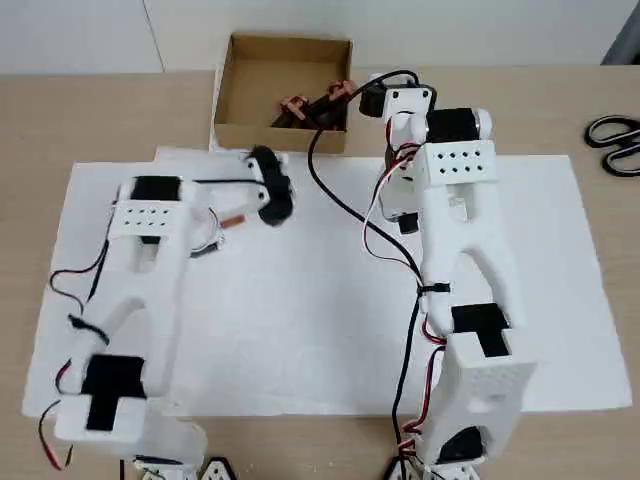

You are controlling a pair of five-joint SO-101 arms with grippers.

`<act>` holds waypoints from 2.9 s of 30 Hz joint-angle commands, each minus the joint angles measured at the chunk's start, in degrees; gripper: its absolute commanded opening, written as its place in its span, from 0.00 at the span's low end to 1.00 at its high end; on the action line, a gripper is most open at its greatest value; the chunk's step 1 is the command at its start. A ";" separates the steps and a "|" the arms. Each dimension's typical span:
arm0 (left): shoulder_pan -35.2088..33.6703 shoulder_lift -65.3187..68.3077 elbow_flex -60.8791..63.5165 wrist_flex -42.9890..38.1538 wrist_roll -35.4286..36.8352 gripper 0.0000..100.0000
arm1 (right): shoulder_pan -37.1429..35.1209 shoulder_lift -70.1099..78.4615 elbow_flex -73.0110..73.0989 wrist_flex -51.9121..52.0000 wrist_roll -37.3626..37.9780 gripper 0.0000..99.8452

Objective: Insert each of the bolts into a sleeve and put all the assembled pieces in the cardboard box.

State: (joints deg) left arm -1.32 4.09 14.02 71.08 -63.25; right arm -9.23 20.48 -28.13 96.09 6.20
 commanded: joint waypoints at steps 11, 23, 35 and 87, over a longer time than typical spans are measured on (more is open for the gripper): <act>1.41 4.48 -0.57 -3.60 0.97 0.08 | 0.31 -2.59 -0.18 -0.22 0.35 0.01; 2.55 2.37 -18.95 7.30 52.57 0.08 | 0.13 -2.59 -0.18 -0.22 0.35 0.01; 5.27 -1.05 -20.26 18.20 98.20 0.08 | 0.04 -2.59 -0.18 -0.31 0.26 0.01; -0.62 24.62 -24.57 16.79 129.14 0.24 | 0.04 -2.59 -0.09 -0.22 0.26 0.01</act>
State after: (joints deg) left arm -2.02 28.97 -8.48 87.43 65.63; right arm -9.23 20.48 -27.96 96.09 6.20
